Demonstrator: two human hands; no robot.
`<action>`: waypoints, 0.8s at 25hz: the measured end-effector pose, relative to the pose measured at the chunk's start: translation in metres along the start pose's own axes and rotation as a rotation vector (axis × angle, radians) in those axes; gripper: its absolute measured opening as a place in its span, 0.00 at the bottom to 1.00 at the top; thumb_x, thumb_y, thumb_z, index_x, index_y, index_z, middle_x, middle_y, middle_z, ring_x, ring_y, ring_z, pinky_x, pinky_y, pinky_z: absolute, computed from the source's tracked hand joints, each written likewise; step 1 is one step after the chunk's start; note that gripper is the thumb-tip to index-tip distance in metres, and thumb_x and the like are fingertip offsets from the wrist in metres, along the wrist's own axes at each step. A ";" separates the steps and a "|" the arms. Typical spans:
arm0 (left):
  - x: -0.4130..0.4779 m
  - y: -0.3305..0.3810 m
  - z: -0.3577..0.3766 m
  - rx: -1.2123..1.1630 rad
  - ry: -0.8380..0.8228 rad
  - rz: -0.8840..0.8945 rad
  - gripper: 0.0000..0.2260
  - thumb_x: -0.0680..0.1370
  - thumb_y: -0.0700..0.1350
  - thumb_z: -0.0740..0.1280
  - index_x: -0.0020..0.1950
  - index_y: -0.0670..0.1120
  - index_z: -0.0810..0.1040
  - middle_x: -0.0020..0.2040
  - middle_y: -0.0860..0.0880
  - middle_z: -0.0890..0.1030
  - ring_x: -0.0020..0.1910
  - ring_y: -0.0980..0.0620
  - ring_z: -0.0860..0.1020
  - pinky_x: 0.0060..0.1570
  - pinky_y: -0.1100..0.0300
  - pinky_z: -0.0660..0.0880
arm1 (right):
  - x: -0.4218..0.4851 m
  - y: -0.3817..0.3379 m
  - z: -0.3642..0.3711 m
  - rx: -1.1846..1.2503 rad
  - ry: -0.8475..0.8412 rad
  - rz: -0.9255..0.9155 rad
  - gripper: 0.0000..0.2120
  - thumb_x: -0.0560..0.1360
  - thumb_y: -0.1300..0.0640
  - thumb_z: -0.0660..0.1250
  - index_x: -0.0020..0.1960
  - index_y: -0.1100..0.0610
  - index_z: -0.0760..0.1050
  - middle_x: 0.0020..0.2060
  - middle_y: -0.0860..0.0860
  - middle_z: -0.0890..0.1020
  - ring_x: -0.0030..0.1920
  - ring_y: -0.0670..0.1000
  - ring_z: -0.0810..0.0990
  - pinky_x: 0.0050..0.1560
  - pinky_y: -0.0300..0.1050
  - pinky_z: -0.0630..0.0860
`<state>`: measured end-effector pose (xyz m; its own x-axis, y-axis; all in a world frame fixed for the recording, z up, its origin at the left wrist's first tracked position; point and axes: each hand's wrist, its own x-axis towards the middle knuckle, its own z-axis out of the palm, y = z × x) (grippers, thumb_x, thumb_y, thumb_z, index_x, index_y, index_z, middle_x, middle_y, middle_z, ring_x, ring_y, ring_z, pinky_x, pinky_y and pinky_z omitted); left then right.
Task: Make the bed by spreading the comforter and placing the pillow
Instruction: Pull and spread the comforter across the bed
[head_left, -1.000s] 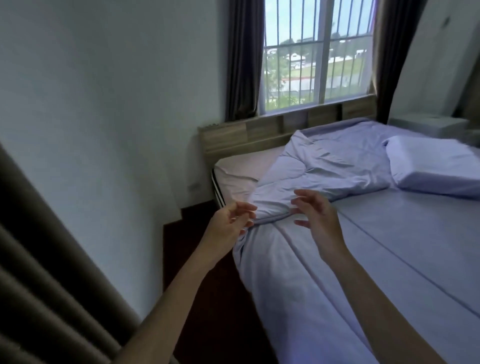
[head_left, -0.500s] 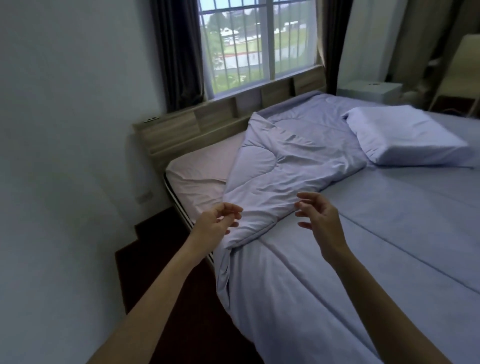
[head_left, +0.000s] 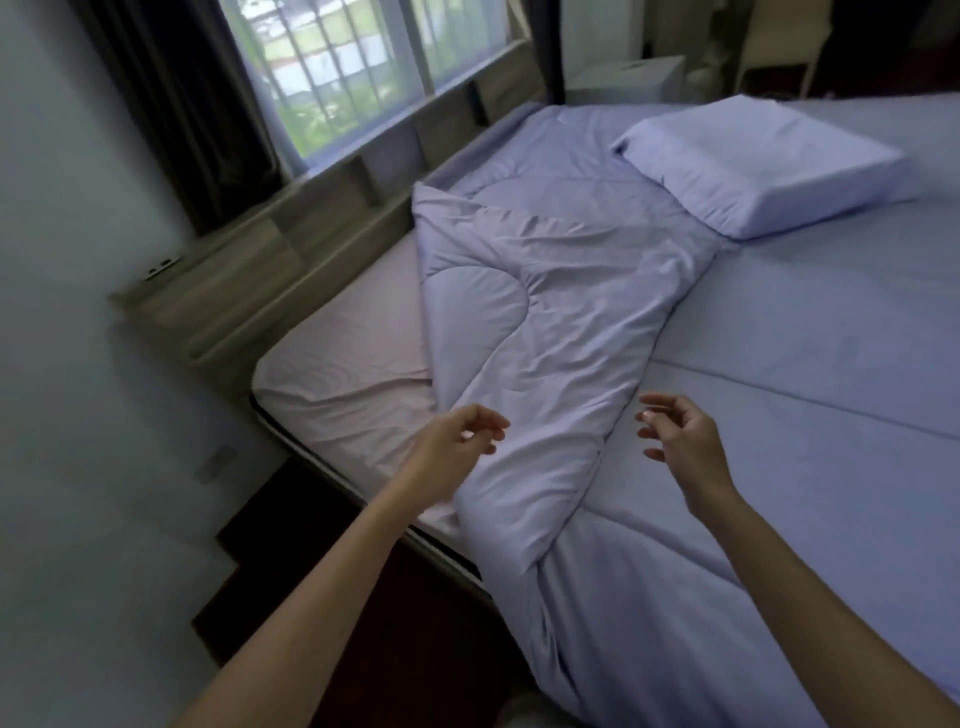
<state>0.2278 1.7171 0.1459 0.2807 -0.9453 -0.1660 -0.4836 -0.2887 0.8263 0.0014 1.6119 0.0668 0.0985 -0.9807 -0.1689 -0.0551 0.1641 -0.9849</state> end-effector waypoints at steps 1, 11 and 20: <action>0.018 -0.005 0.001 0.011 -0.041 0.006 0.15 0.78 0.34 0.59 0.43 0.53 0.77 0.41 0.54 0.79 0.37 0.56 0.78 0.33 0.74 0.69 | 0.010 0.012 0.007 -0.042 0.039 0.029 0.08 0.77 0.61 0.62 0.48 0.50 0.77 0.45 0.51 0.82 0.43 0.50 0.79 0.43 0.47 0.77; 0.180 -0.082 0.038 0.547 -0.586 0.059 0.14 0.79 0.41 0.60 0.63 0.49 0.73 0.60 0.52 0.75 0.57 0.52 0.76 0.55 0.63 0.71 | 0.078 0.141 0.055 -0.164 0.403 0.457 0.14 0.74 0.61 0.65 0.59 0.61 0.75 0.55 0.59 0.82 0.54 0.59 0.80 0.57 0.52 0.76; 0.257 -0.081 0.106 0.902 -0.645 0.361 0.20 0.80 0.49 0.50 0.69 0.42 0.67 0.68 0.40 0.69 0.65 0.41 0.70 0.62 0.55 0.68 | 0.021 0.118 0.147 -0.165 0.020 0.156 0.43 0.68 0.52 0.75 0.72 0.47 0.50 0.71 0.40 0.60 0.72 0.40 0.59 0.66 0.26 0.59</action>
<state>0.2512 1.4817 -0.0209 -0.3417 -0.8217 -0.4561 -0.9362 0.2548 0.2423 0.1432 1.6262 -0.0581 0.0569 -0.9468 -0.3167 -0.2302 0.2963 -0.9269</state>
